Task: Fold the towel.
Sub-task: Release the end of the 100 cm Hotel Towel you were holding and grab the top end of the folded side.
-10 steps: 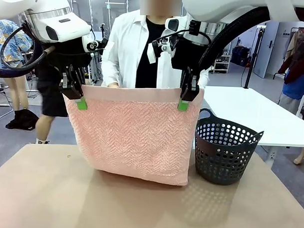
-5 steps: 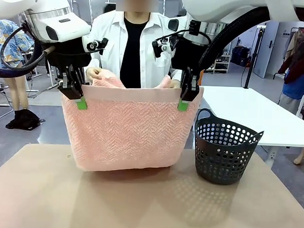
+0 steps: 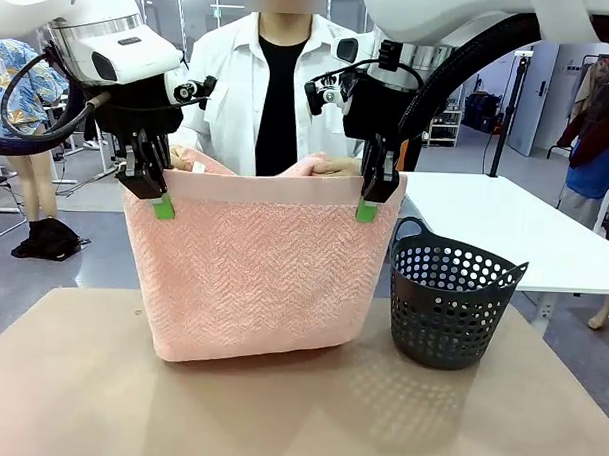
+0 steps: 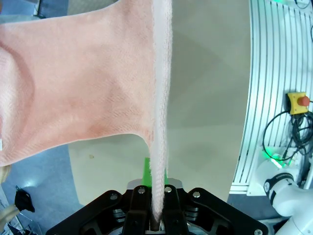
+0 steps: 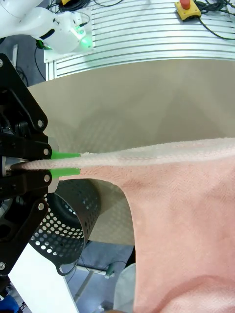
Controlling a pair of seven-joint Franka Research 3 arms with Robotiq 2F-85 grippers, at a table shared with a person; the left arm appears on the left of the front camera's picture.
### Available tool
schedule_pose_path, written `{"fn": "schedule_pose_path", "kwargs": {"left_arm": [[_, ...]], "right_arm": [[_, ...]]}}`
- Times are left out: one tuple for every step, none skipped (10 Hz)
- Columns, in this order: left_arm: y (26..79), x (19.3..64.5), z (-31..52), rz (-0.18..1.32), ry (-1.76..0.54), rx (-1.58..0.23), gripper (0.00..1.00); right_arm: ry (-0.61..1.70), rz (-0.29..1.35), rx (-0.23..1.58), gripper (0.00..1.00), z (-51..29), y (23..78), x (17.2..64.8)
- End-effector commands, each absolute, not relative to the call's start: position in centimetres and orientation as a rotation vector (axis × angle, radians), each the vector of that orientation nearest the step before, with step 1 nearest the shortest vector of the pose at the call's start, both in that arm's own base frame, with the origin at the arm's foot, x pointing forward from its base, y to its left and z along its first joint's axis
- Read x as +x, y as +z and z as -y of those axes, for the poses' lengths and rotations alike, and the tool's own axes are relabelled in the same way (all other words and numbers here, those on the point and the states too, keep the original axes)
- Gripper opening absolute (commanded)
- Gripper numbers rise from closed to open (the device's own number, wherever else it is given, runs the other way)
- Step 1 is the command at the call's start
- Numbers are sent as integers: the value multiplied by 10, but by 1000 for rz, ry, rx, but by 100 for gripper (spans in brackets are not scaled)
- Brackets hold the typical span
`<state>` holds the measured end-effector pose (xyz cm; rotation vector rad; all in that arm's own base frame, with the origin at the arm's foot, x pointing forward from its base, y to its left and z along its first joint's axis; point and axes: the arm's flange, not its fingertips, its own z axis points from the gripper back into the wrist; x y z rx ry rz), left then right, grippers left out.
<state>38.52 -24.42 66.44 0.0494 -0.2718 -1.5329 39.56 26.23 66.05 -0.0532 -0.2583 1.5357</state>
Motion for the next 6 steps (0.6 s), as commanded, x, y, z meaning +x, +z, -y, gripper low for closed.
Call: {"fn": "schedule_pose_path", "kwargs": {"left_arm": [[665, 385, 243, 273, -1532, 49, 0], [665, 385, 243, 273, -1532, 49, 0], [665, 385, 243, 273, -1532, 49, 0], [665, 385, 243, 273, -1532, 49, 0], [665, 385, 243, 273, -1532, 49, 0], [665, 385, 243, 273, -1532, 49, 0]], "right_arm": [[1536, 259, -56, 0, -262, 661, 396], [1536, 259, -56, 0, -262, 661, 396], [1536, 259, -56, 0, -262, 661, 396], [1536, 259, -56, 0, -262, 661, 396], [1536, 259, -56, 0, -262, 661, 396], [1536, 259, -56, 0, -262, 661, 396]]}}
